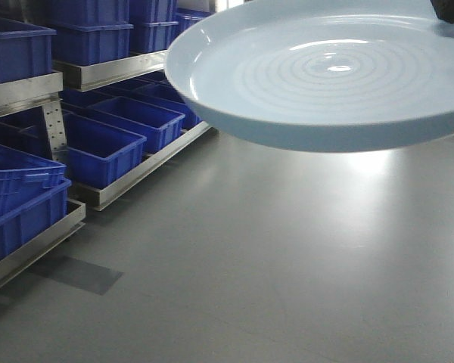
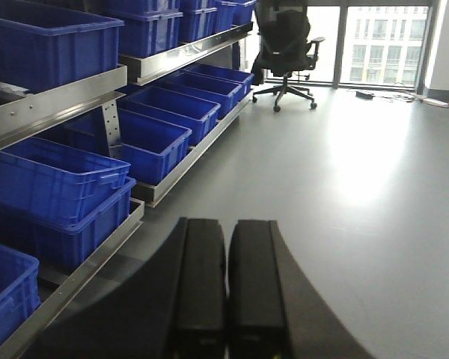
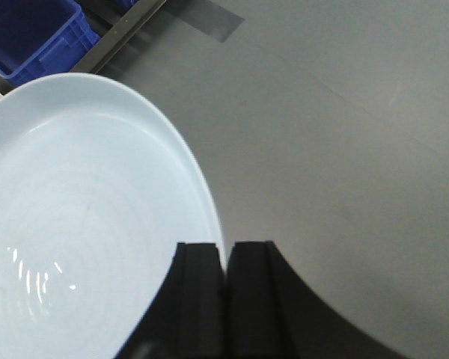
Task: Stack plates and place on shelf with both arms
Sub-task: 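Carry the plate in the right gripper while driving to the crate shelf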
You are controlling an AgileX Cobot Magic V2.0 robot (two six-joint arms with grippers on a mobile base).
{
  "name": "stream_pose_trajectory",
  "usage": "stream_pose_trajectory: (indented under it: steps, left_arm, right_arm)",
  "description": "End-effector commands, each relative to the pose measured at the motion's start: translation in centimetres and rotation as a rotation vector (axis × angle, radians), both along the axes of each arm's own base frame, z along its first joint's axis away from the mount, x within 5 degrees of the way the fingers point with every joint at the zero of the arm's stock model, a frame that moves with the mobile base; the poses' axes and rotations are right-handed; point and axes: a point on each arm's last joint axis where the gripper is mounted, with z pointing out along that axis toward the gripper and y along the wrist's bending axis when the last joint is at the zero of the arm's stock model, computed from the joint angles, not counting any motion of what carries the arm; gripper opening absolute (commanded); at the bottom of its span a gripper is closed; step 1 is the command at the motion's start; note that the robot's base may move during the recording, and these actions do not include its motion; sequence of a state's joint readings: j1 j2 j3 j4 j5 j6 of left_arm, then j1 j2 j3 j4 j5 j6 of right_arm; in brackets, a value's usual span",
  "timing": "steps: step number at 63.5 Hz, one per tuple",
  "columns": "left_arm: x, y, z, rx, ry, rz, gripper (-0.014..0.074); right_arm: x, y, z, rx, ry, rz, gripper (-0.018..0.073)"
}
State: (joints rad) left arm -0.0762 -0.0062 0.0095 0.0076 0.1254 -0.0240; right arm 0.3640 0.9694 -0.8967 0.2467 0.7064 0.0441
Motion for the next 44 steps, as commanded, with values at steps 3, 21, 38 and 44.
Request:
stream_pose_trajectory:
  steps: [3, 21, 38, 44]
  left_arm:
    - [-0.05, -0.04, 0.11, -0.015, -0.081, -0.006, 0.0102]
    - [-0.05, -0.04, 0.11, -0.015, -0.081, -0.006, 0.0102]
    - [-0.05, -0.04, 0.11, -0.015, -0.081, -0.006, 0.0102]
    - [-0.05, -0.04, 0.11, -0.015, -0.081, -0.006, 0.0102]
  right_arm:
    - [0.02, 0.04, 1.75, 0.056, -0.099, -0.012, 0.0056]
    - [0.02, 0.04, 1.75, 0.056, -0.099, -0.012, 0.0056]
    - [0.02, 0.04, 1.75, 0.056, -0.099, -0.012, 0.0056]
    - [0.02, 0.04, 1.75, 0.056, -0.099, -0.012, 0.0056]
